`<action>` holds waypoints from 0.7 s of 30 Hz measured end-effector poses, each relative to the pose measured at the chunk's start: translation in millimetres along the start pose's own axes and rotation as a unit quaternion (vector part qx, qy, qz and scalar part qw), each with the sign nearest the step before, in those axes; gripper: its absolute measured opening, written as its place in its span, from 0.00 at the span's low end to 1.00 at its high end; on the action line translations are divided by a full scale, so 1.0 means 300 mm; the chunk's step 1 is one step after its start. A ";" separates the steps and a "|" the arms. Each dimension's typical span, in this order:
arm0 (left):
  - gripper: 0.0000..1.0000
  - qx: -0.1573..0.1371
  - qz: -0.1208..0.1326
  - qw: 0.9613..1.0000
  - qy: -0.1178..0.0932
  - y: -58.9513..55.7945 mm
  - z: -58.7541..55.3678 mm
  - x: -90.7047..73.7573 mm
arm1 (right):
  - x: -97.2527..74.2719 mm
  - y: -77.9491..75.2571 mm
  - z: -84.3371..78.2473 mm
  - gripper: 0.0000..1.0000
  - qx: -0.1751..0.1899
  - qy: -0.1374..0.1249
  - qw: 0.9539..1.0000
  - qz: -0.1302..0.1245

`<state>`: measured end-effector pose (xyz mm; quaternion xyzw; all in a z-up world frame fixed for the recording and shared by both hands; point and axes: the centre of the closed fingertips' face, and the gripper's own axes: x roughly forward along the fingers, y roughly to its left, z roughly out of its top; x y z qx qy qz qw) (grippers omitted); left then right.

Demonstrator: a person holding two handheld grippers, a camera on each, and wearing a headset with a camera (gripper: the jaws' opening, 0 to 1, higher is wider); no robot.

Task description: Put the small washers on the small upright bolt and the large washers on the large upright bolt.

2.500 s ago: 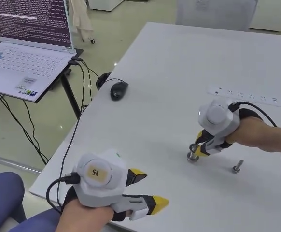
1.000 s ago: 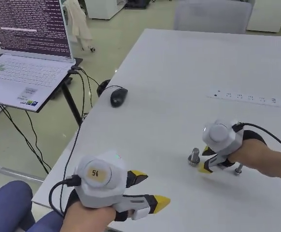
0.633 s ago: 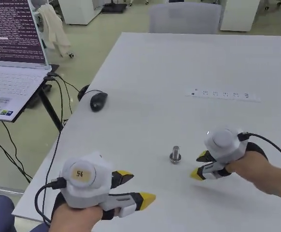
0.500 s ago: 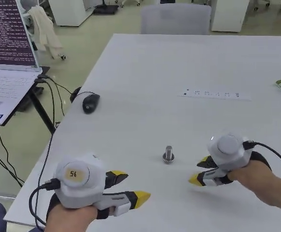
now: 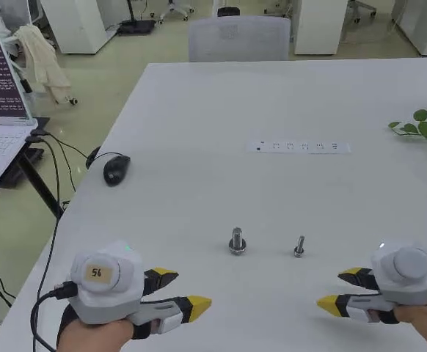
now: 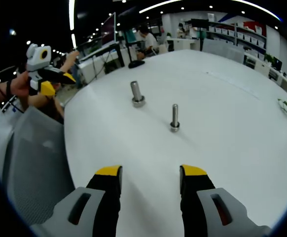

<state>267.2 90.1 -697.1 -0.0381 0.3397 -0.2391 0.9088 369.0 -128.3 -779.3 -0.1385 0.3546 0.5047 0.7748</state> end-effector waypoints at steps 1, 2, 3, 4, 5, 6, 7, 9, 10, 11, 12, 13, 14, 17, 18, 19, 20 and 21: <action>0.47 0.000 0.001 1.000 0.000 0.001 0.003 0.001 | -0.008 -0.003 0.004 0.49 0.003 -0.007 1.000 -0.002; 0.47 0.000 0.002 1.000 -0.001 0.005 0.008 0.003 | -0.019 -0.007 0.010 0.49 0.008 -0.016 1.000 -0.005; 0.47 0.001 0.003 1.000 -0.001 0.008 0.011 0.006 | -0.024 -0.009 0.014 0.50 0.010 -0.022 1.000 -0.006; 0.47 0.002 0.005 1.000 -0.002 0.011 0.017 0.009 | -0.033 -0.009 0.021 0.51 0.010 -0.028 1.000 -0.007; 0.47 0.002 0.006 1.000 -0.003 0.013 0.018 0.011 | -0.037 -0.010 0.023 0.53 0.011 -0.032 0.999 -0.008; 0.47 0.001 0.007 1.000 -0.004 0.015 0.024 0.014 | -0.039 -0.012 0.025 0.54 0.014 -0.035 0.999 -0.008; 0.48 0.001 0.008 1.000 -0.005 0.017 0.028 0.018 | -0.042 -0.008 0.028 0.56 0.016 -0.039 0.999 -0.006; 0.49 0.001 0.010 1.000 -0.005 0.019 0.035 0.027 | -0.048 -0.001 0.033 0.58 0.018 -0.048 0.999 -0.003; 0.49 0.002 0.012 1.000 -0.005 0.019 0.036 0.031 | -0.049 0.006 0.033 0.60 0.019 -0.051 0.999 -0.003; 0.50 0.003 0.014 1.000 -0.005 0.022 0.035 0.035 | -0.049 0.011 0.032 0.62 0.021 -0.052 0.998 -0.001; 0.51 0.003 0.018 1.000 -0.003 0.028 0.031 0.039 | -0.047 0.021 0.028 0.64 0.022 -0.053 0.998 0.003; 0.52 0.001 0.019 1.000 -0.003 0.029 0.027 0.042 | -0.046 0.028 0.025 0.65 0.021 -0.053 0.998 0.004; 0.52 -0.002 0.020 1.000 -0.003 0.030 0.024 0.043 | -0.045 0.033 0.022 0.65 0.020 -0.053 0.998 0.005; 0.53 -0.003 0.025 1.000 -0.002 0.029 0.020 0.041 | -0.047 0.049 0.008 0.66 0.018 -0.053 0.998 0.010; 0.53 -0.004 0.026 1.000 -0.002 0.027 0.021 0.040 | -0.048 0.051 0.004 0.66 0.020 -0.054 0.998 0.011; 0.53 -0.005 0.028 1.000 -0.003 0.027 0.021 0.039 | -0.051 0.057 0.002 0.66 0.023 -0.055 0.998 0.013; 0.53 -0.006 0.029 1.000 -0.003 0.027 0.020 0.038 | -0.054 0.061 0.000 0.67 0.025 -0.056 0.998 0.014; 0.53 -0.007 0.031 0.999 -0.004 0.028 0.020 0.036 | -0.054 0.065 -0.005 0.67 0.028 -0.055 0.998 0.015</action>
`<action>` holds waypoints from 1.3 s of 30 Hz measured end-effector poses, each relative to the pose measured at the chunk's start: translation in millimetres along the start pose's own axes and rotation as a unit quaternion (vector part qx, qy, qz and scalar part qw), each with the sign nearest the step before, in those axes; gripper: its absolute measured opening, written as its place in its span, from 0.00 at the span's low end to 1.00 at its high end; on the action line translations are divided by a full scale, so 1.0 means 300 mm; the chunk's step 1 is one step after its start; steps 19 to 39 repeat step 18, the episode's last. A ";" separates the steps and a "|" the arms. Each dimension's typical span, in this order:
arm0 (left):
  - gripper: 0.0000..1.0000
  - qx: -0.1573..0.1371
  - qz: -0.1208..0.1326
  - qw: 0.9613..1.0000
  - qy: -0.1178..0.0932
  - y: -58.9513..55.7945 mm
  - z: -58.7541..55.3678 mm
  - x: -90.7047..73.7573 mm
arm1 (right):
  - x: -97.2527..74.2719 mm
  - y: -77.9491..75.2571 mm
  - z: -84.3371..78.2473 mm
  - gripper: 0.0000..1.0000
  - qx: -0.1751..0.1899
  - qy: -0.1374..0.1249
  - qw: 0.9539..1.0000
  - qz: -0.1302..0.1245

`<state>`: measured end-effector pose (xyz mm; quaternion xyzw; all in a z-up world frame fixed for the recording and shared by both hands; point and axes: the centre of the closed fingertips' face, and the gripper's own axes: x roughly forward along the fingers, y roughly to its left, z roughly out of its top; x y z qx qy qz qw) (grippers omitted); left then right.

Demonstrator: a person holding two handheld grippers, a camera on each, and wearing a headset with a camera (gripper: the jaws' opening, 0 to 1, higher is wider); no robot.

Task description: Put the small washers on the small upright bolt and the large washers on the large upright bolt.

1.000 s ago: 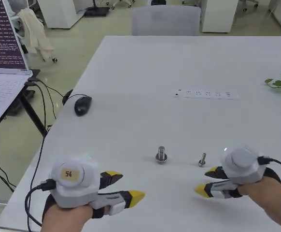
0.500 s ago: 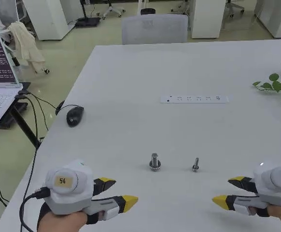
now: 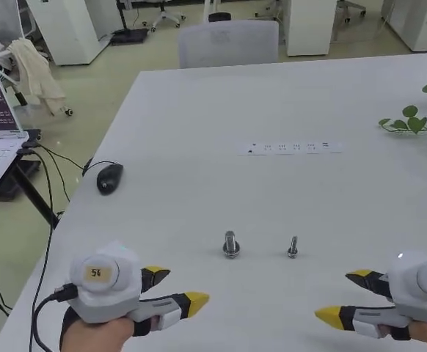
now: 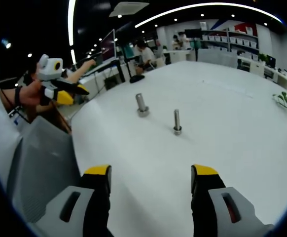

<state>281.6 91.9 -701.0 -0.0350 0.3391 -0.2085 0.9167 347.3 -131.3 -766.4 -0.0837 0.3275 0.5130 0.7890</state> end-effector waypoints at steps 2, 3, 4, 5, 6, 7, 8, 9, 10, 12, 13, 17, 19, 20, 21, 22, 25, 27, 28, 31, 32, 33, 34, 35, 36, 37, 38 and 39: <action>0.53 -0.003 0.004 1.000 -0.001 0.005 0.000 -0.005 | -0.001 0.010 -0.010 0.69 0.001 0.002 1.000 0.003; 0.53 -0.004 0.005 1.000 -0.002 0.005 -0.001 -0.007 | -0.001 0.014 -0.013 0.69 0.001 0.003 1.000 0.004; 0.53 -0.006 0.006 1.000 -0.003 0.006 -0.002 -0.009 | -0.001 0.017 -0.016 0.70 0.001 0.004 1.000 0.005; 0.53 -0.007 0.008 1.000 -0.003 0.007 -0.002 -0.011 | -0.001 0.020 -0.019 0.70 0.001 0.005 1.000 0.005; 0.53 -0.008 0.010 1.000 -0.004 0.009 -0.003 -0.014 | -0.001 0.022 -0.022 0.70 0.001 0.006 1.000 0.006; 0.53 -0.009 0.011 1.000 -0.004 0.010 -0.005 -0.016 | -0.001 0.020 -0.025 0.70 0.001 0.006 1.000 0.007; 0.53 -0.010 0.013 1.000 -0.005 0.012 -0.006 -0.019 | 0.000 0.020 -0.027 0.70 0.002 0.006 1.000 0.006; 0.53 -0.011 0.015 1.000 -0.005 0.013 -0.007 -0.022 | -0.001 0.019 -0.027 0.70 0.004 0.005 1.000 0.005; 0.53 -0.012 0.016 1.000 -0.005 0.015 -0.009 -0.022 | -0.001 0.019 -0.026 0.70 0.004 0.005 1.000 0.005; 0.53 -0.014 0.018 1.000 -0.006 0.018 -0.011 -0.026 | 0.000 0.020 -0.025 0.70 0.007 0.004 1.000 0.005; 0.53 -0.015 0.019 1.000 -0.006 0.018 -0.012 -0.029 | 0.000 0.023 -0.024 0.70 0.006 0.004 1.000 0.005; 0.53 -0.018 0.023 1.000 -0.006 0.018 -0.016 -0.035 | 0.005 0.032 -0.028 0.69 0.005 0.007 1.000 0.007; 0.53 -0.019 0.023 1.000 -0.006 0.018 -0.017 -0.036 | 0.005 0.034 -0.028 0.69 0.006 0.006 1.000 0.008; 0.53 -0.019 0.023 1.000 -0.006 0.018 -0.017 -0.036 | 0.005 0.034 -0.028 0.69 0.006 0.006 1.000 0.008; 0.53 -0.019 0.023 1.000 -0.006 0.018 -0.017 -0.036 | 0.005 0.034 -0.028 0.69 0.006 0.006 1.000 0.008; 0.53 -0.019 0.023 1.000 -0.006 0.018 -0.017 -0.036 | 0.005 0.034 -0.028 0.69 0.006 0.006 1.000 0.008; 0.53 -0.019 0.023 1.000 -0.006 0.018 -0.017 -0.036 | 0.005 0.034 -0.028 0.69 0.006 0.006 1.000 0.008; 0.53 -0.019 0.023 1.000 -0.006 0.018 -0.017 -0.036 | 0.005 0.034 -0.028 0.69 0.006 0.006 1.000 0.008; 0.53 -0.019 0.023 1.000 -0.006 0.018 -0.017 -0.036 | 0.005 0.034 -0.028 0.69 0.006 0.006 1.000 0.008; 0.53 -0.019 0.023 1.000 -0.006 0.018 -0.017 -0.036 | 0.005 0.034 -0.028 0.69 0.006 0.006 1.000 0.008; 0.53 -0.019 0.023 1.000 -0.006 0.018 -0.017 -0.036 | 0.005 0.034 -0.028 0.69 0.006 0.006 1.000 0.008; 0.53 -0.019 0.023 1.000 -0.006 0.018 -0.017 -0.036 | 0.005 0.034 -0.028 0.69 0.006 0.006 1.000 0.008; 0.53 -0.019 0.023 1.000 -0.006 0.018 -0.017 -0.036 | 0.005 0.034 -0.028 0.69 0.006 0.006 1.000 0.008; 0.53 -0.019 0.023 1.000 -0.006 0.018 -0.017 -0.036 | 0.005 0.034 -0.028 0.69 0.006 0.006 1.000 0.008; 0.53 -0.019 0.023 1.000 -0.006 0.018 -0.017 -0.036 | 0.005 0.034 -0.028 0.69 0.006 0.006 1.000 0.008; 0.53 -0.019 0.023 1.000 -0.006 0.018 -0.017 -0.036 | 0.005 0.034 -0.028 0.69 0.006 0.006 1.000 0.008; 0.53 -0.019 0.023 1.000 -0.006 0.018 -0.017 -0.036 | 0.005 0.034 -0.028 0.69 0.006 0.006 1.000 0.008; 0.53 -0.019 0.023 1.000 -0.006 0.018 -0.017 -0.036 | 0.005 0.034 -0.028 0.69 0.006 0.006 1.000 0.008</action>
